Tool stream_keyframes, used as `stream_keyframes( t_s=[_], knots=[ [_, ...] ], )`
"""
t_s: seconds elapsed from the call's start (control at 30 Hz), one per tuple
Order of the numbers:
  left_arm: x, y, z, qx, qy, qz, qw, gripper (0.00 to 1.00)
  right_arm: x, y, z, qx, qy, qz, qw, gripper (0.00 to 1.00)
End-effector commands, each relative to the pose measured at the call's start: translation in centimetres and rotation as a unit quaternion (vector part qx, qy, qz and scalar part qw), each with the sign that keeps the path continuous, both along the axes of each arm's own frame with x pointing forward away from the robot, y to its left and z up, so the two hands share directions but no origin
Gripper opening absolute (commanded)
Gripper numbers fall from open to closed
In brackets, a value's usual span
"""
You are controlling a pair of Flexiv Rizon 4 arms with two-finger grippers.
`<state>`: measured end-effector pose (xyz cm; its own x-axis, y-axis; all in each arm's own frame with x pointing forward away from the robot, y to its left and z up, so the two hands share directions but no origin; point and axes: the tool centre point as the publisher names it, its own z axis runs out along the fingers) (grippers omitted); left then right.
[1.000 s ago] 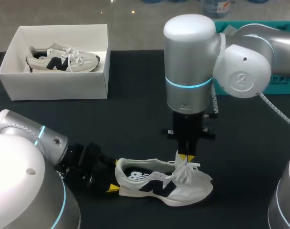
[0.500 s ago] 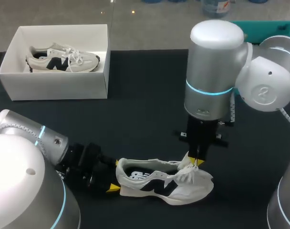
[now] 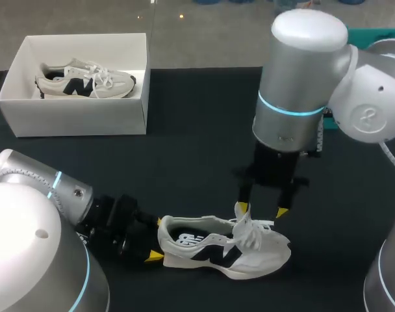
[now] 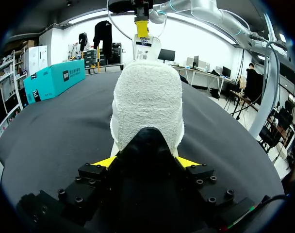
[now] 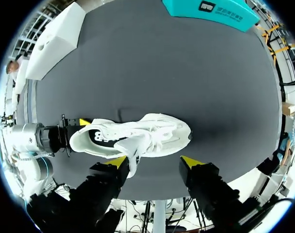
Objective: Take the shoe out of the shoebox, open the shoe tongue, remove and reinsert the insole, then place the shoe into the shoebox
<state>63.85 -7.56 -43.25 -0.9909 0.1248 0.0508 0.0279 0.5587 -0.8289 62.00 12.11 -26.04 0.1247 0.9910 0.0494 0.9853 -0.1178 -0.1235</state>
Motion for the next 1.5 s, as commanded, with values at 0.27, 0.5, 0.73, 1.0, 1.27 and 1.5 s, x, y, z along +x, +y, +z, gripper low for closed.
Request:
stream_keyframes(
  t_s=[0.27,0.5,0.73,1.0,1.27,1.5],
  knots=[
    [-0.1,-0.2,-0.4,0.002,0.0,0.0,1.0,0.0,1.5,4.8,2.6,-0.086,0.041,0.537,0.838,1.0],
    [-0.1,-0.2,-0.4,0.002,0.0,0.0,1.0,0.0,1.5,4.8,2.6,-0.086,0.041,0.537,0.838,1.0],
    [-0.1,-0.2,-0.4,0.002,0.0,0.0,1.0,0.0,1.5,4.8,2.6,-0.086,0.041,0.537,0.838,1.0],
    [-0.1,-0.2,-0.4,0.002,0.0,0.0,1.0,0.0,1.5,4.8,2.6,-0.086,0.041,0.537,0.838,1.0],
    [-0.1,-0.2,-0.4,0.002,0.0,0.0,1.0,0.0,2.2,4.8,3.7,-0.058,-0.066,0.601,0.794,1.0],
    [-0.1,-0.2,-0.4,0.002,0.0,0.0,1.0,0.0,3.7,5.6,3.9,0.001,-0.123,0.641,0.758,1.0]
  ],
)
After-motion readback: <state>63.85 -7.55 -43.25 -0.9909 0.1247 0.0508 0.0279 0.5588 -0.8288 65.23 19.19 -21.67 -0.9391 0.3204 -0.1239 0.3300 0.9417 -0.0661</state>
